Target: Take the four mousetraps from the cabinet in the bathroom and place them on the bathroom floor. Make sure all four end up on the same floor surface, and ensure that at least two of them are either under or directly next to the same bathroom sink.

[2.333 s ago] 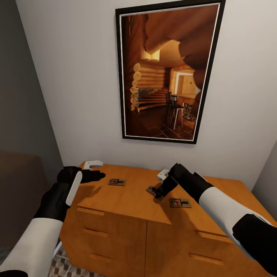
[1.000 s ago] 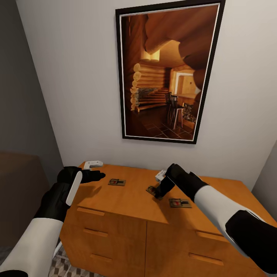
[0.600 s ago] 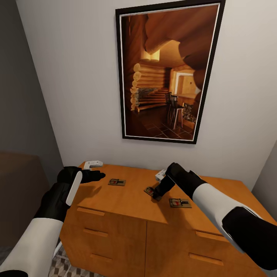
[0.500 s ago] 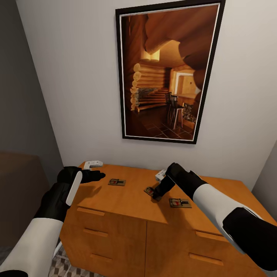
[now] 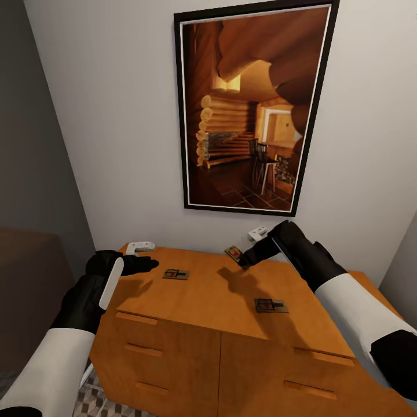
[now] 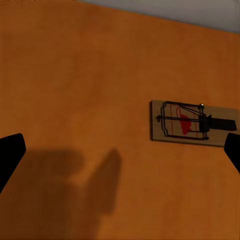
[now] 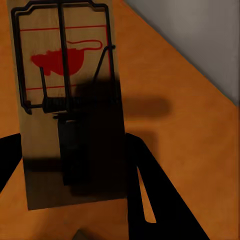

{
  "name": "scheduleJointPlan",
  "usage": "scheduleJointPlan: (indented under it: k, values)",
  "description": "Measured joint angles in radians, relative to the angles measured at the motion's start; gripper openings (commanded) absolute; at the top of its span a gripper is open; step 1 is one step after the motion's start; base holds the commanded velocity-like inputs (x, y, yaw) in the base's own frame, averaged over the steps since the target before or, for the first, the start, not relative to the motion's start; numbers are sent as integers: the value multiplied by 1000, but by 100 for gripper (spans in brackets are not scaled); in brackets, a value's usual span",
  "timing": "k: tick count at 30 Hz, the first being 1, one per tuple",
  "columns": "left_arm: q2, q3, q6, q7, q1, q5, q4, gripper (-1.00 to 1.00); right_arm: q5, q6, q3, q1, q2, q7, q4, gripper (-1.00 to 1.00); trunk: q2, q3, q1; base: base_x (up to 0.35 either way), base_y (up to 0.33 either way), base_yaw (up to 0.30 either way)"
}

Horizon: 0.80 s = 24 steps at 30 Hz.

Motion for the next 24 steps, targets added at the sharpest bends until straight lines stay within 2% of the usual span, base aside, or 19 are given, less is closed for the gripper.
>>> scheduleJointPlan:
  k: [24]
  values:
    - [1, 1, 0, -1, 0, 1, -3, 100, 5, 0, -1, 0, 0, 0, -4, -100, 0, 0, 0, 0, 0, 0]
